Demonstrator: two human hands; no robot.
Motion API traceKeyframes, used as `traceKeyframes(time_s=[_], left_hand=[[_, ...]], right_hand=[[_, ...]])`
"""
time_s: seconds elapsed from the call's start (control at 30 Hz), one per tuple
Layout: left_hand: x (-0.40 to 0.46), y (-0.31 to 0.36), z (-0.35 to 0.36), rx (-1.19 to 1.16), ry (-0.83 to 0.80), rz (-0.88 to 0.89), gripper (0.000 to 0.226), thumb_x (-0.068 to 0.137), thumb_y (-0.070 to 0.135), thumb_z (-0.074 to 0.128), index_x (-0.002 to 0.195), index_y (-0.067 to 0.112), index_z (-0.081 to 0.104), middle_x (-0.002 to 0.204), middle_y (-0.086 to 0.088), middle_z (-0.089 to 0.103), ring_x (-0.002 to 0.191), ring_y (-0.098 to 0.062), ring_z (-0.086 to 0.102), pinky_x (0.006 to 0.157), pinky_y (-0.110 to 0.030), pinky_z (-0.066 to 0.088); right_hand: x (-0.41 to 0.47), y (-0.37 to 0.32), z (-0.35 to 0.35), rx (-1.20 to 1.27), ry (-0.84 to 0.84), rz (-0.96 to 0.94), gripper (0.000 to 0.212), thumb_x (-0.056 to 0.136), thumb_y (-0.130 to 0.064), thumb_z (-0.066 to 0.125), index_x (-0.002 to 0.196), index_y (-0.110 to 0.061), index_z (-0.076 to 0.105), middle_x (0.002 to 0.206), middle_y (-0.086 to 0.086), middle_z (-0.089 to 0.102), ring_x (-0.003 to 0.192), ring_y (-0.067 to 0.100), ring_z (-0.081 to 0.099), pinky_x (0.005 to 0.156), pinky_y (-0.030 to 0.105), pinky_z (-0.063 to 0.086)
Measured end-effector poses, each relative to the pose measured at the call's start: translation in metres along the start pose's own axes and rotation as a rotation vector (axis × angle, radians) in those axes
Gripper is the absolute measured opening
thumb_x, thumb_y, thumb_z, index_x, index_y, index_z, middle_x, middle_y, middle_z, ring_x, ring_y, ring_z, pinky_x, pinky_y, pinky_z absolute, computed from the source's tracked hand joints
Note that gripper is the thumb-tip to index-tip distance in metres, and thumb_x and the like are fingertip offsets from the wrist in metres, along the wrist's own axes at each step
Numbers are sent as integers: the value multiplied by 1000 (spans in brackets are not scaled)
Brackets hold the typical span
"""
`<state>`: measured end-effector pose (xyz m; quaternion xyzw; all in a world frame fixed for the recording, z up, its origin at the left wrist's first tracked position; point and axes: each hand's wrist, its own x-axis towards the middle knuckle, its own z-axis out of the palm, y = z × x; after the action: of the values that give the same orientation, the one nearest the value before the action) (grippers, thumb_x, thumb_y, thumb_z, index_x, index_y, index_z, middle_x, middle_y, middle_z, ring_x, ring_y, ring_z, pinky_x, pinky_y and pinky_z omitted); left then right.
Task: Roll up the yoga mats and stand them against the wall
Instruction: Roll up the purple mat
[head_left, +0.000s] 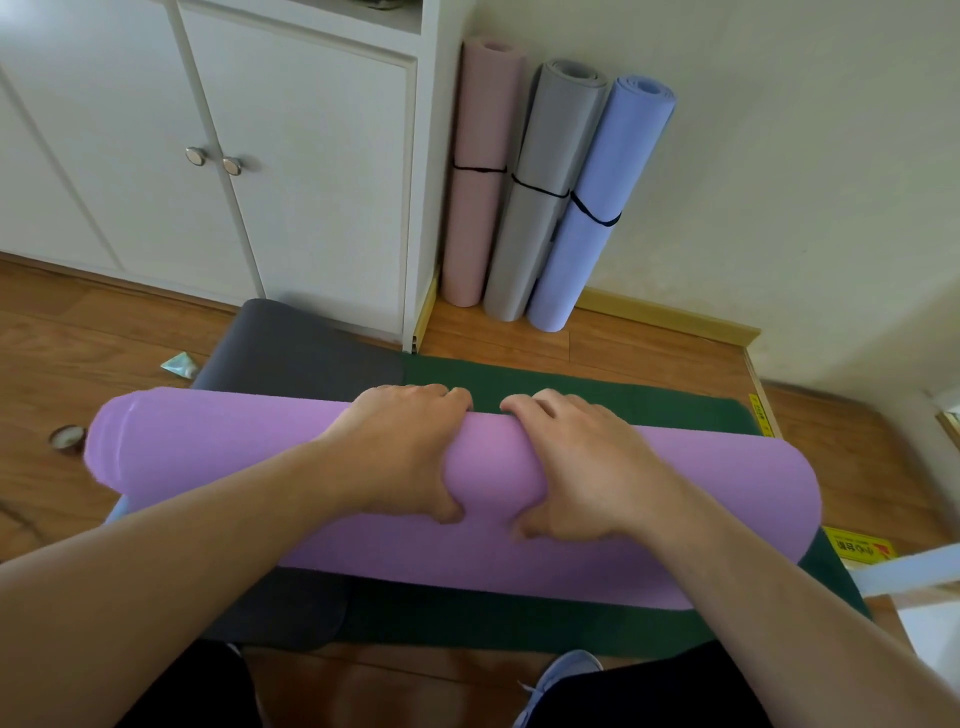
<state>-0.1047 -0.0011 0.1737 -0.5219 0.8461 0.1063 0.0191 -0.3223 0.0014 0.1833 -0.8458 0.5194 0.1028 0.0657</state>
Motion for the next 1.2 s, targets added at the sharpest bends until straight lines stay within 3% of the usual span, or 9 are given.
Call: traceKeyframes(time_s=[0.17, 0.27, 0.33, 0.43, 0.53, 0.67, 0.87, 1.07, 1.2], left_hand=[[-2, -2, -1, -13, -83, -8, 85, 58, 78, 75, 127, 36, 50, 111, 15, 60, 98, -13, 60, 84, -36, 53], [-4, 0, 5, 84, -39, 51, 116, 54, 85, 76, 148, 30, 35, 132, 10, 49, 118, -17, 53, 103, -40, 47], [-2, 4, 9, 176, -22, 60, 124, 52, 84, 80, 150, 26, 30, 134, 5, 45, 121, -21, 50, 105, -42, 46], [1, 7, 12, 174, 37, 58, 100, 60, 72, 83, 137, 26, 38, 125, 4, 53, 111, -21, 56, 98, -42, 50], [1, 3, 7, 77, 51, 54, 85, 60, 69, 80, 127, 30, 45, 114, 10, 60, 101, -17, 61, 91, -39, 52], [-1, -2, 4, 24, -25, 31, 83, 57, 75, 77, 123, 33, 48, 106, 12, 60, 93, -15, 61, 83, -36, 53], [0, 7, 16, 165, 10, 58, 110, 53, 77, 81, 140, 27, 38, 126, 5, 48, 113, -20, 51, 100, -40, 48], [3, 3, 5, 23, 40, 19, 85, 59, 70, 80, 127, 31, 48, 114, 12, 60, 99, -15, 61, 87, -36, 52], [0, 1, 4, -21, -74, -19, 82, 54, 78, 77, 119, 34, 53, 104, 14, 61, 92, -14, 61, 79, -38, 55]], right_hand=[[2, -7, 1, -58, 9, -10, 93, 59, -72, 86, 131, -33, 42, 116, -8, 59, 105, 21, 60, 77, 37, 44], [2, -3, -3, 10, 18, 19, 90, 58, -74, 83, 130, -36, 45, 116, -12, 62, 104, 19, 62, 81, 39, 53], [2, -1, -4, 63, -6, 50, 91, 55, -76, 82, 130, -39, 45, 117, -16, 62, 103, 18, 62, 83, 41, 55], [2, -3, -2, 92, -36, 54, 95, 57, -76, 82, 134, -41, 41, 120, -15, 60, 107, 17, 62, 85, 41, 55], [1, -2, 0, 69, -40, 28, 115, 55, -73, 88, 149, -36, 31, 132, -8, 51, 118, 19, 56, 95, 41, 52], [2, -7, 3, -25, -43, 21, 99, 55, -71, 89, 133, -33, 41, 116, -9, 55, 106, 20, 59, 80, 38, 49], [1, -2, -4, 52, -24, 42, 90, 57, -73, 84, 130, -38, 46, 115, -15, 61, 102, 17, 62, 82, 40, 55], [-1, 0, -4, 8, -28, 38, 109, 56, -72, 88, 143, -33, 35, 127, -7, 53, 114, 21, 55, 93, 40, 50], [-1, -4, 2, -51, -81, 38, 93, 54, -69, 91, 125, -33, 42, 111, -9, 56, 98, 20, 58, 75, 38, 45]])
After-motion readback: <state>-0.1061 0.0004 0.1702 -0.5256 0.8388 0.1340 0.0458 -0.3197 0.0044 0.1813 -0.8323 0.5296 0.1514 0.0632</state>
